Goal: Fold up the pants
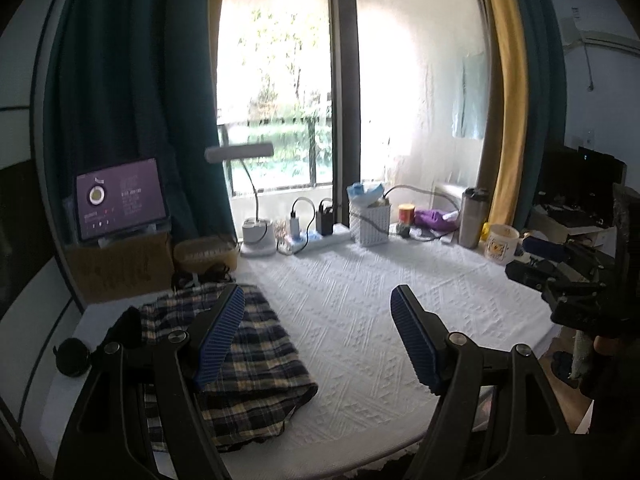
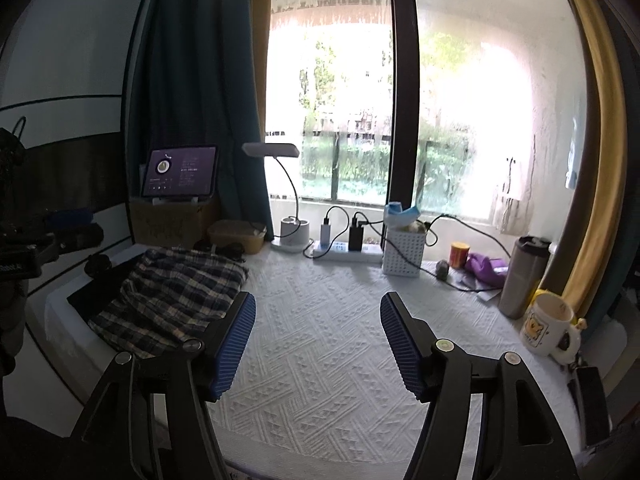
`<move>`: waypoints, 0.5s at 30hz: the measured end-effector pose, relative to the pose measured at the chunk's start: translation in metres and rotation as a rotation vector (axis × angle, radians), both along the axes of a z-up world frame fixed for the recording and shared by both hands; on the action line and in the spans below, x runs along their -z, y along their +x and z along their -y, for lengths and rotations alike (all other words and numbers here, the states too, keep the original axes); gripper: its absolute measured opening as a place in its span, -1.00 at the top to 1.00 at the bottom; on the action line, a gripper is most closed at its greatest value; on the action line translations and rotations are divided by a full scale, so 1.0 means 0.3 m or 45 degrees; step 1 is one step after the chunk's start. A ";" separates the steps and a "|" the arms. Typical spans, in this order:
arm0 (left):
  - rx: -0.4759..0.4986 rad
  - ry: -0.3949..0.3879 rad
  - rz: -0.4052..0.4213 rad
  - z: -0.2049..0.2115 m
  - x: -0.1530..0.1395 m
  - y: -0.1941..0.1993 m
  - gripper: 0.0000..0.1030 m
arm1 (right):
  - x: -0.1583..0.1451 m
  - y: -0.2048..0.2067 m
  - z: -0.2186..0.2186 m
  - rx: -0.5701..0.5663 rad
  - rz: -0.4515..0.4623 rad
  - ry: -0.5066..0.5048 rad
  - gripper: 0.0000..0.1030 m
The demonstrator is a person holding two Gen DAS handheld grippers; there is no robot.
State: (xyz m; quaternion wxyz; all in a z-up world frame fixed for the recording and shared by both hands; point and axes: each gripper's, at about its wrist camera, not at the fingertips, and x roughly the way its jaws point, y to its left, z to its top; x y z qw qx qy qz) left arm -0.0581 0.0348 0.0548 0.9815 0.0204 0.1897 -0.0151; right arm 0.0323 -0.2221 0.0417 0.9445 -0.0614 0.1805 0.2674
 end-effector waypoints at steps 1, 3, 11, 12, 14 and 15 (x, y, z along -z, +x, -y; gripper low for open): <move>0.004 0.000 0.009 0.004 -0.007 -0.006 -0.47 | -0.004 -0.003 0.000 0.002 0.005 -0.001 -0.31; 0.007 0.003 0.023 0.009 -0.018 -0.014 -0.47 | -0.017 -0.017 0.004 0.008 0.019 -0.004 -0.31; -0.003 0.031 0.097 0.036 -0.056 -0.055 -0.47 | -0.076 -0.061 0.033 0.041 0.083 0.006 -0.35; -0.002 0.030 0.102 0.035 -0.058 -0.059 -0.47 | -0.081 -0.064 0.034 0.042 0.088 0.004 -0.35; -0.005 0.026 0.120 0.033 -0.065 -0.069 -0.47 | -0.092 -0.077 0.028 0.045 0.102 -0.002 -0.36; -0.005 0.024 0.126 0.031 -0.068 -0.073 -0.47 | -0.096 -0.082 0.025 0.046 0.108 -0.004 -0.36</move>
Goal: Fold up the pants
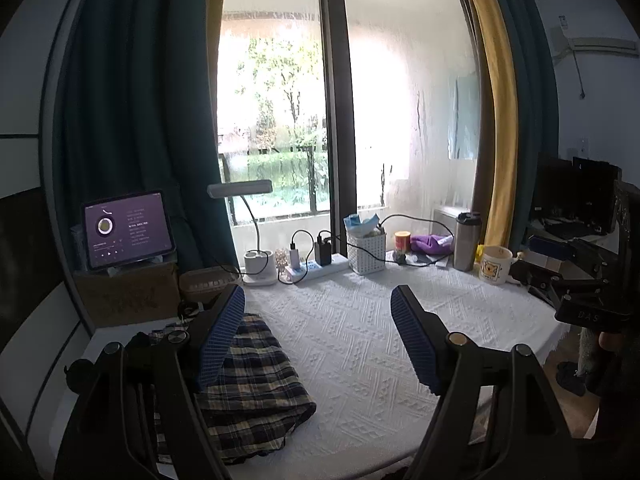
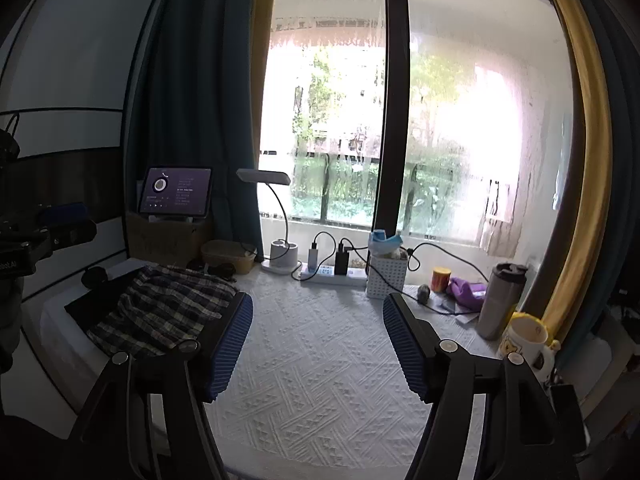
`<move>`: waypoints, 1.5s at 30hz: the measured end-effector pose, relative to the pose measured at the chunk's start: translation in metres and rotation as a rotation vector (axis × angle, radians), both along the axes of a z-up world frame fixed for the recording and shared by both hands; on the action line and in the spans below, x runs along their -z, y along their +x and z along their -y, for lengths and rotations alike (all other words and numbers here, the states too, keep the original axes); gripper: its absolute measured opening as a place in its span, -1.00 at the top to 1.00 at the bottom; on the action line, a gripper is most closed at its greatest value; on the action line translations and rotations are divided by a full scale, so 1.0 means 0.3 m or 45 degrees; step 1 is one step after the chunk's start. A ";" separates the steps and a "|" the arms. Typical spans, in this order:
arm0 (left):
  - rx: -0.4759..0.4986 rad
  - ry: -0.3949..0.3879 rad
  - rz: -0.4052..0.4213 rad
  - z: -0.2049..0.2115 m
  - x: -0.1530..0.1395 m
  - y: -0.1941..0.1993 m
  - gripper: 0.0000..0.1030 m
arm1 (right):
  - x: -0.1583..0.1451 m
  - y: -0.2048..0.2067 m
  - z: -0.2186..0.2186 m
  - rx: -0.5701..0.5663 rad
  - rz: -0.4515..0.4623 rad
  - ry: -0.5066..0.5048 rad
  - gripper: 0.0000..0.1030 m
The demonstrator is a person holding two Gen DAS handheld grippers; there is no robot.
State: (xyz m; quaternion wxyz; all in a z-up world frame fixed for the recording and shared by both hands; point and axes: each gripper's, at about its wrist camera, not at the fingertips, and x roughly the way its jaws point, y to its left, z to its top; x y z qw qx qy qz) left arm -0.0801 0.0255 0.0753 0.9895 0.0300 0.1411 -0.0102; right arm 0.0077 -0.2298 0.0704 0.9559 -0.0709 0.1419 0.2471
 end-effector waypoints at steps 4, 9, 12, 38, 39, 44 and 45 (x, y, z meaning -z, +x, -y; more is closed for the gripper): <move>-0.018 0.004 0.024 -0.005 -0.011 -0.021 -0.47 | -0.029 -0.026 -0.003 -0.001 0.030 -0.006 -0.38; -0.074 0.012 0.076 -0.018 -0.015 -0.055 -0.47 | -0.065 -0.053 -0.010 -0.003 0.058 -0.014 -0.43; -0.097 0.032 0.093 -0.020 -0.014 -0.065 -0.47 | -0.088 -0.071 -0.014 0.001 0.079 -0.013 -0.55; -0.216 -0.127 0.286 -0.104 -0.087 -0.171 -0.97 | -0.206 -0.141 -0.009 0.113 0.173 0.160 -0.99; -0.218 -0.133 0.277 -0.107 -0.084 -0.167 -0.97 | -0.206 -0.141 -0.009 0.114 0.171 0.161 -0.99; -0.212 -0.147 0.245 -0.107 -0.070 -0.154 -0.97 | -0.206 -0.134 -0.013 0.113 0.164 0.159 -0.99; -0.210 -0.149 0.245 -0.105 -0.069 -0.156 -0.97 | -0.205 -0.136 -0.014 0.113 0.166 0.157 -0.99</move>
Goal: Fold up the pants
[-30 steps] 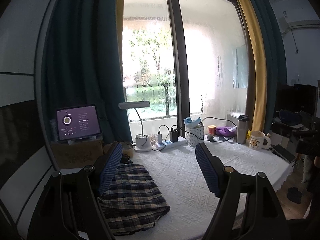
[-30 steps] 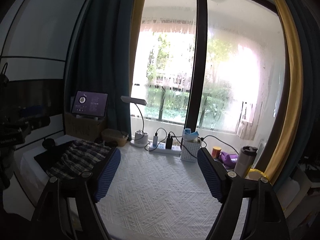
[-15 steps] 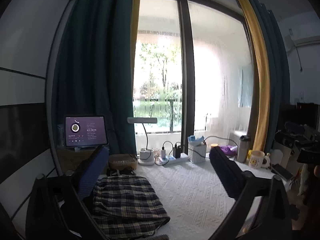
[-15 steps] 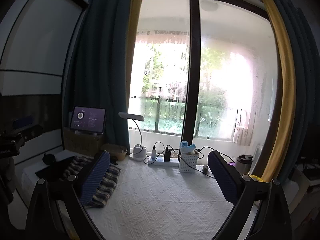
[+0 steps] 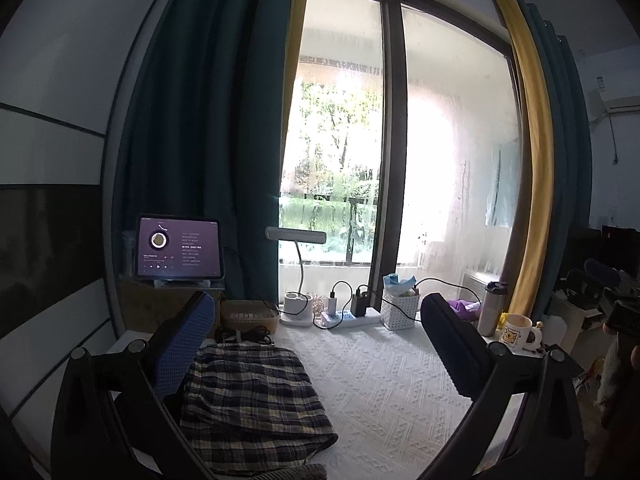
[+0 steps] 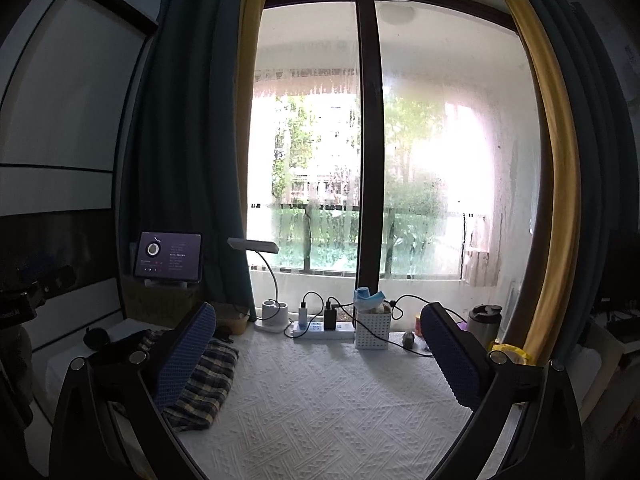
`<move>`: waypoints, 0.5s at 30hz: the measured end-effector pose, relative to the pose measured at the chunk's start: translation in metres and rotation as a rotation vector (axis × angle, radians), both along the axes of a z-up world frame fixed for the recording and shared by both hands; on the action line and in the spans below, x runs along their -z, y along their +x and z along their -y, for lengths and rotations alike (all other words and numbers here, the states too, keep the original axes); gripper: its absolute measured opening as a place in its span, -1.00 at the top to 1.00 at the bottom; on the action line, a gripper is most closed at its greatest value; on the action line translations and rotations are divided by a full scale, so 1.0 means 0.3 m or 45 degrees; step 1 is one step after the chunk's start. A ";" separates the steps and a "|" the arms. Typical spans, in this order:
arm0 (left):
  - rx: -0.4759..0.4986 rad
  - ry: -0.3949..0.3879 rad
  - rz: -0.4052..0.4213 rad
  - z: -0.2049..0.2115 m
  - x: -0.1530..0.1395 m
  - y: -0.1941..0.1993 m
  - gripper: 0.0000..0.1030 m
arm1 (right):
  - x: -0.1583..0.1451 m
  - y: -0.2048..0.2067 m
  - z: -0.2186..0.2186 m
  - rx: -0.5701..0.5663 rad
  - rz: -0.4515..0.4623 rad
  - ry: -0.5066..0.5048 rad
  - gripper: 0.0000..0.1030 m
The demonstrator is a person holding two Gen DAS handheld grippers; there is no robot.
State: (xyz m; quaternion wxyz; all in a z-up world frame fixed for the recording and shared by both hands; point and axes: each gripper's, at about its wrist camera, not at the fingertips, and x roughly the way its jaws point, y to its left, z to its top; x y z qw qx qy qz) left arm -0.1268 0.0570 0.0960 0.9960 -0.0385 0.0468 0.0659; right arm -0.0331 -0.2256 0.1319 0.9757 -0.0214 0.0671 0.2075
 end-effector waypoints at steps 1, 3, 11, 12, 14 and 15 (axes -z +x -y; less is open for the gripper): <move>0.001 -0.002 0.001 0.001 -0.001 -0.001 -0.97 | 0.000 0.000 -0.001 0.000 0.000 -0.001 -1.00; 0.000 -0.005 0.005 0.002 -0.003 -0.005 -0.97 | 0.000 -0.001 0.000 0.000 0.001 -0.001 -1.00; 0.004 0.001 -0.008 0.011 -0.003 -0.001 -0.97 | 0.000 0.002 0.011 0.012 -0.001 0.010 -1.00; 0.004 0.002 -0.009 0.013 -0.004 -0.003 -0.97 | 0.002 0.002 0.011 0.013 -0.001 0.009 -1.00; 0.003 0.005 -0.009 0.017 -0.004 -0.003 -0.97 | 0.004 0.006 0.008 0.008 -0.008 0.007 -1.00; 0.004 0.004 -0.009 0.017 -0.004 -0.003 -0.97 | 0.006 0.005 0.006 0.007 -0.008 0.006 -1.00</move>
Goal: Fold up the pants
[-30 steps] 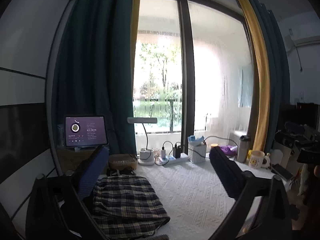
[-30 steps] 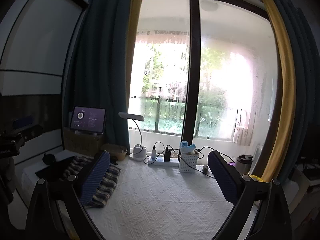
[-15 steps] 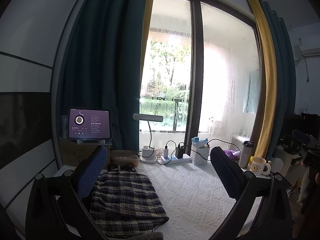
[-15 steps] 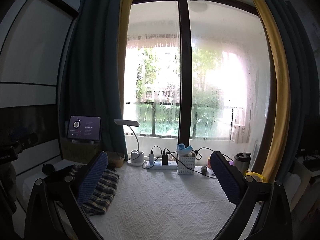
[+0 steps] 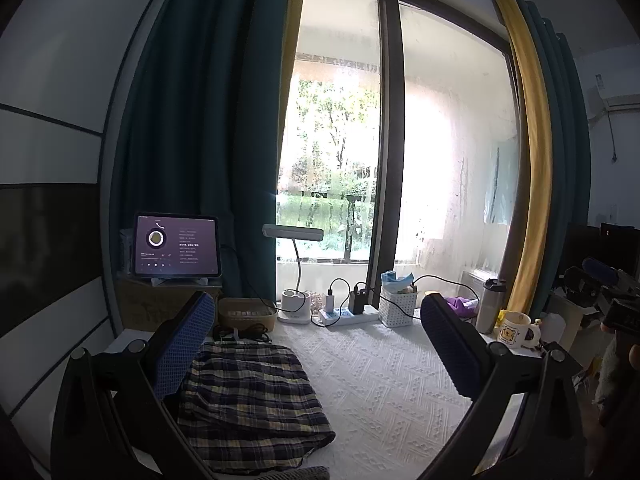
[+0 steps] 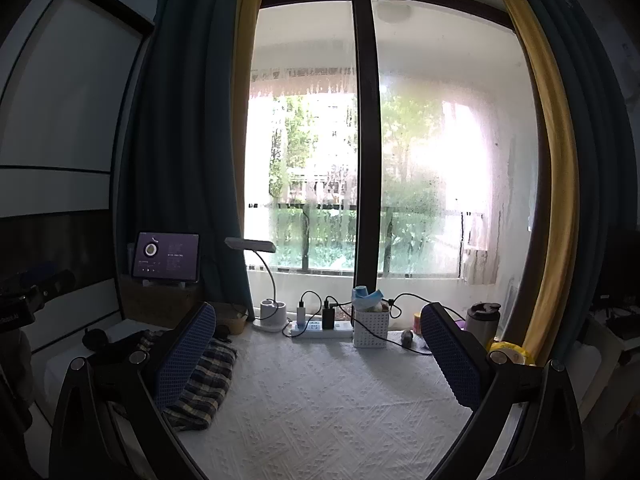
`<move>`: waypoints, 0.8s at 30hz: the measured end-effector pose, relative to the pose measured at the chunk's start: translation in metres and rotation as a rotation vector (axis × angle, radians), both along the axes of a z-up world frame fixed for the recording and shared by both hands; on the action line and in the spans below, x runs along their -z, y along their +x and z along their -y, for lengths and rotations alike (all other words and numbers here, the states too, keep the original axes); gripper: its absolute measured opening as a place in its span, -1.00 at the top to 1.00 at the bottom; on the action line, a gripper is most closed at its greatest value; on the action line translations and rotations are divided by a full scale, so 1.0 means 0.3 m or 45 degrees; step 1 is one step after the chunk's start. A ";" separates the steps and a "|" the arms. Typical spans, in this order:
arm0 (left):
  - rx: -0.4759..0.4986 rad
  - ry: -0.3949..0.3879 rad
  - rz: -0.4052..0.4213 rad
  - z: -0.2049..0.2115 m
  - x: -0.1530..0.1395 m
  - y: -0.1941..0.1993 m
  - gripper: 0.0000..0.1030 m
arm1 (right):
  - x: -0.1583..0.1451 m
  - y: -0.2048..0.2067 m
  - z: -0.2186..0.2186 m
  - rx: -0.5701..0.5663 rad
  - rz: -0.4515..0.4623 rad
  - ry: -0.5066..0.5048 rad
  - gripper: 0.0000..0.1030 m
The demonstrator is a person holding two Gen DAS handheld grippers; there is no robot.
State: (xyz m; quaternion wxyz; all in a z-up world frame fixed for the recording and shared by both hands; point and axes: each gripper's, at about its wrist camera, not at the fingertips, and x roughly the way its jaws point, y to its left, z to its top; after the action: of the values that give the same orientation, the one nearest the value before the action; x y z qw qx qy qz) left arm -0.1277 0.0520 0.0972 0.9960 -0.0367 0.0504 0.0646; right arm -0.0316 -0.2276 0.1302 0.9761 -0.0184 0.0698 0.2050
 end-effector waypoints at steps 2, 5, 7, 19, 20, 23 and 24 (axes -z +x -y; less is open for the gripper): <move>-0.001 0.004 -0.001 0.002 0.001 0.000 -0.97 | 0.002 0.001 -0.001 -0.006 -0.002 0.001 -1.00; -0.004 0.007 -0.006 0.004 0.002 0.000 -0.97 | 0.003 0.001 -0.001 -0.008 -0.004 -0.003 -1.00; -0.005 0.005 -0.011 0.002 0.004 0.002 -0.97 | 0.003 0.002 0.000 -0.008 -0.004 0.000 -1.00; -0.005 0.001 -0.022 -0.001 0.011 0.009 -0.97 | 0.009 0.013 -0.011 -0.016 -0.020 -0.016 -1.00; -0.003 0.001 -0.023 0.001 0.012 0.010 -0.97 | 0.012 0.014 -0.012 -0.015 -0.022 -0.016 -1.00; -0.002 0.003 -0.024 0.004 0.013 0.009 -0.97 | 0.015 0.018 -0.012 -0.014 -0.029 -0.018 -1.00; 0.000 0.003 -0.025 0.005 0.014 0.009 -0.97 | 0.014 0.015 -0.012 -0.015 -0.029 -0.018 -1.00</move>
State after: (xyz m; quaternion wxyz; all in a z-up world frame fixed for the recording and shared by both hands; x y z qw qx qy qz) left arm -0.1251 0.0505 0.0932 0.9955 -0.0347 0.0599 0.0650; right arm -0.0270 -0.2239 0.1259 0.9739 -0.0235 0.0822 0.2103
